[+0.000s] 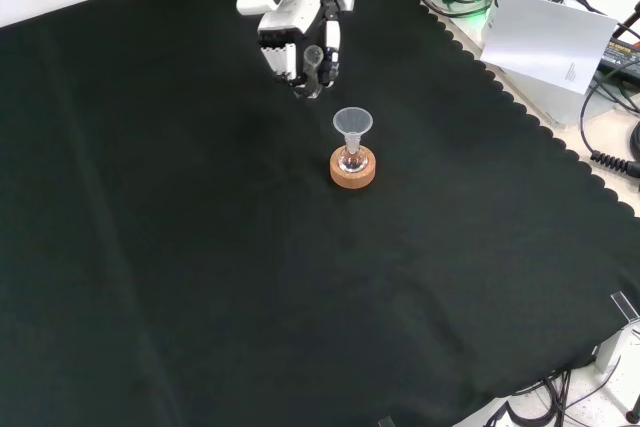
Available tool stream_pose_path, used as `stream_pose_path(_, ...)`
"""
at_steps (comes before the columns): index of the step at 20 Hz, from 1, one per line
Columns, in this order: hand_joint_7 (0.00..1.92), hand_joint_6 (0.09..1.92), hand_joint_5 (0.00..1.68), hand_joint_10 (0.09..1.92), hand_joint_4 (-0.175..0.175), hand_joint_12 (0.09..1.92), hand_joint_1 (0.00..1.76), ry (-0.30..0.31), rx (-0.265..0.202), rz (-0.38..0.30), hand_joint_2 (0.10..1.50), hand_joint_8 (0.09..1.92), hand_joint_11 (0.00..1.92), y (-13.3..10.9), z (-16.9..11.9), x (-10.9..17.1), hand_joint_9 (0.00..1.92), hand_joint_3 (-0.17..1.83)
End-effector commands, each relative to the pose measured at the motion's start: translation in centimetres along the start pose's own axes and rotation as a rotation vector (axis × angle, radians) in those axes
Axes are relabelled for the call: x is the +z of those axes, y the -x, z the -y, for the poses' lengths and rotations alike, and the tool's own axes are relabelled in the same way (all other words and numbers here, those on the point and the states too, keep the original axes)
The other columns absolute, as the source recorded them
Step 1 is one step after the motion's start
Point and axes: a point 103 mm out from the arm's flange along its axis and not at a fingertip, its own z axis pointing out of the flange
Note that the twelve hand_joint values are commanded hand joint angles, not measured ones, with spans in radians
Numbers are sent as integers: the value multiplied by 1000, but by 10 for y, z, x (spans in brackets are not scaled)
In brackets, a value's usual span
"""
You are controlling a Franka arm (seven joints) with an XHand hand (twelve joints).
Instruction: Put the graduated cylinder back on the table.
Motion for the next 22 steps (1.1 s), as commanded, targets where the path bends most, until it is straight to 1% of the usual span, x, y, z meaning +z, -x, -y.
stream_pose_path(1, 1446, 1135, 904, 87, -132, 613, 1119, 84, -44, -49, 1162, 168, 1435, 18, -26, 11, 1611, 1)
stream_pose_path(5, 1436, 1136, 903, 87, -130, 612, 1118, 137, -66, -61, 1162, 164, 1431, 27, -41, 21, 1602, 1)
stream_pose_path(8, 1432, 1137, 903, 87, -129, 612, 1117, 142, -74, -77, 1162, 162, 1429, 34, -52, 27, 1600, 2)
stream_pose_path(17, 1405, 1145, 898, 87, -123, 611, 1113, 224, -101, -150, 1165, 151, 1413, 47, -70, 42, 1575, 2)
stream_pose_path(20, 1402, 1146, 897, 87, -122, 611, 1112, 283, -114, -153, 1165, 150, 1411, 48, -70, 48, 1571, 3)
stream_pose_path(22, 1400, 1147, 897, 87, -121, 612, 1112, 310, -123, -154, 1165, 150, 1411, 49, -71, 52, 1571, 3)
